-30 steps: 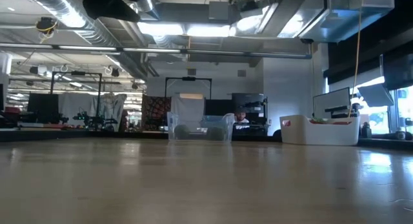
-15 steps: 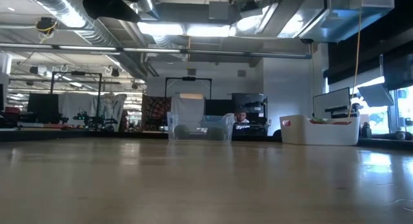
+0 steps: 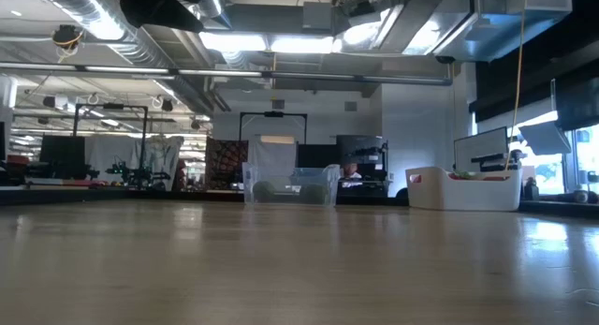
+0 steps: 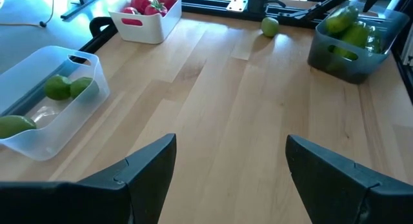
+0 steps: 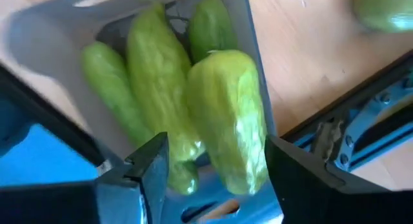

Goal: Sort produce into baskets
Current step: Put the green lime into the transparent bin

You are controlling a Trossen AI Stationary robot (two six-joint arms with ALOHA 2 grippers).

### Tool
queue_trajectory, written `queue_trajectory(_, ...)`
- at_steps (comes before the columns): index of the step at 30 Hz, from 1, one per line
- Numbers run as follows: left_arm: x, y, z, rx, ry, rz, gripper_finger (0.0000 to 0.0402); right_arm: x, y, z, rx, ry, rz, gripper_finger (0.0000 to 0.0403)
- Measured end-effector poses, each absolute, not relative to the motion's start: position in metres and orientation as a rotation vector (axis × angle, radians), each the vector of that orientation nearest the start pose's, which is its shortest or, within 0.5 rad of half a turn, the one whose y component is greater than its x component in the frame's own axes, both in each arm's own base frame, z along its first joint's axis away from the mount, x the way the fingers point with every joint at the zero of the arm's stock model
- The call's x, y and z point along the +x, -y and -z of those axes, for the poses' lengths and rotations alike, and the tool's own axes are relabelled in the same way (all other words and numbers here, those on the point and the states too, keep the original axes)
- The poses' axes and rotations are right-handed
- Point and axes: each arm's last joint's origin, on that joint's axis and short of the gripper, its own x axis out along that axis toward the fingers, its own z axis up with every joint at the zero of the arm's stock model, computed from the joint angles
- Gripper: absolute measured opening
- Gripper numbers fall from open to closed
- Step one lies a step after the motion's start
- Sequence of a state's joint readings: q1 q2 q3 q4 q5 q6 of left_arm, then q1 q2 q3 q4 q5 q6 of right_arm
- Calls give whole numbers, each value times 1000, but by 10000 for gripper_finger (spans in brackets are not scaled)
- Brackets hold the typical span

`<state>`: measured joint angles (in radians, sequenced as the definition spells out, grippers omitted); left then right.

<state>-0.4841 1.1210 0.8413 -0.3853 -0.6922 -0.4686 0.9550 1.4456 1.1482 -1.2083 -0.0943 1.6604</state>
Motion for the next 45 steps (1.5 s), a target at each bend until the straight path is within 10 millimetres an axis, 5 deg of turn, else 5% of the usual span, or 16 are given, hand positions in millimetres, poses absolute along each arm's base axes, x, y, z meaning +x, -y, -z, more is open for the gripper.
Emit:
queue_trajectory(7, 210, 90, -276, -86, -490, -322, 288, 142, -198, -277, 578, -1442, 520, 211)
queue_trajectory(16, 210, 90, -276, -82, -491, -320, 288, 165, -167, -269, 598, -1257, 762, 208)
queue_trajectory(23, 210, 90, -276, -82, -491, -320, 288, 177, -137, -248, 514, -1381, 832, 216)
queue_trajectory(35, 210, 90, -276, -81, -492, -320, 288, 181, -91, -211, 475, -1710, 802, 320)
queue_trajectory(45, 210, 90, -276, -80, -493, -320, 288, 184, -69, -193, 593, -1781, 793, 311)
